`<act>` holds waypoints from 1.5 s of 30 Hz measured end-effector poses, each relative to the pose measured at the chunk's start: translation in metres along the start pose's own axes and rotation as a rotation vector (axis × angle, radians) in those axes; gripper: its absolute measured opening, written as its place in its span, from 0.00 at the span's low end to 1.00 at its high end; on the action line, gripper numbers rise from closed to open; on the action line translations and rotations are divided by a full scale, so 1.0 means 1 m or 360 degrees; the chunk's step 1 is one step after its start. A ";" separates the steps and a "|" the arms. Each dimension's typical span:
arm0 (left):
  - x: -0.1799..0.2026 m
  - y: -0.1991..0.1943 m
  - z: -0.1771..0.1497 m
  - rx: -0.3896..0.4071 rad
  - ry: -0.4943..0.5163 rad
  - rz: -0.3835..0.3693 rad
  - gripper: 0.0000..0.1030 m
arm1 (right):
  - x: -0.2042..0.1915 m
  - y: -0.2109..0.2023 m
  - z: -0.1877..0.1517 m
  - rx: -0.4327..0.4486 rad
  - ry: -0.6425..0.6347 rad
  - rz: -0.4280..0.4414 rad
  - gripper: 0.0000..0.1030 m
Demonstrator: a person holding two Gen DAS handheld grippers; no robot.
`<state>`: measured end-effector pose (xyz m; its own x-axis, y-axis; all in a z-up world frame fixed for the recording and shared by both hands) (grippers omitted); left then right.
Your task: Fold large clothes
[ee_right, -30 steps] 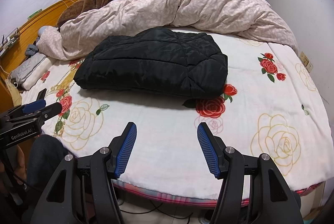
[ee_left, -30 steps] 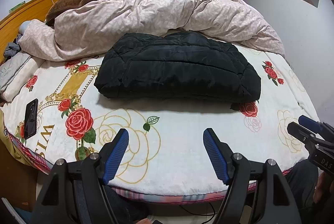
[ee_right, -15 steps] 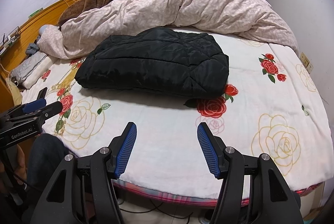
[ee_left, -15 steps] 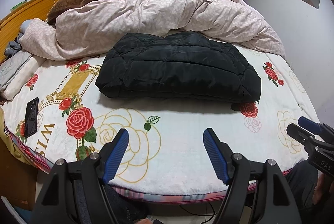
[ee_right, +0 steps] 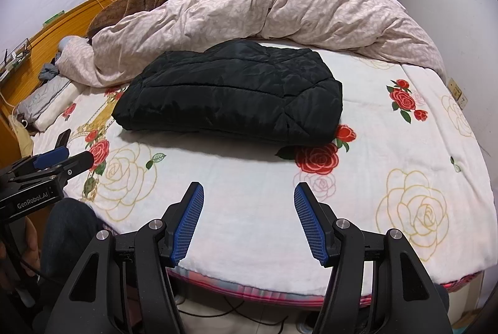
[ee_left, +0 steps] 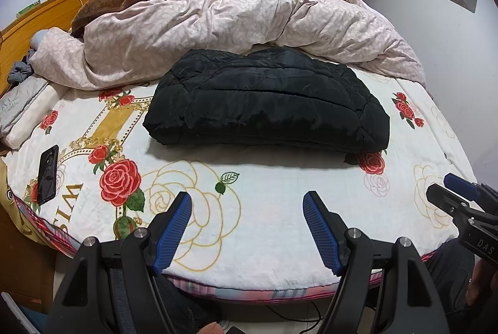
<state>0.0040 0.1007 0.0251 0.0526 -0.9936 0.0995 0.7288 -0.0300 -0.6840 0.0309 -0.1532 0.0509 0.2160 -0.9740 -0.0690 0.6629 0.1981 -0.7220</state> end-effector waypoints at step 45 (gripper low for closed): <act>0.015 -0.009 -0.002 0.0023 -0.0100 0.0062 0.74 | -0.004 0.000 -0.004 -0.0006 0.0003 0.0007 0.59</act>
<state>-0.0031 0.0861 0.0313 0.1236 -0.9853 0.1183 0.7352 0.0108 -0.6778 0.0269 -0.1501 0.0483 0.2176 -0.9733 -0.0732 0.6593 0.2018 -0.7242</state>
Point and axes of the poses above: each gripper's, at about its wrist camera, not at the fingertips, and y roughly the way its jaws point, x to its right, z to its top, the point moved 2 cm from there along y, roughly the way its jaws point, and after that the axes turned 8 degrees about x, right-handed, at the moved point
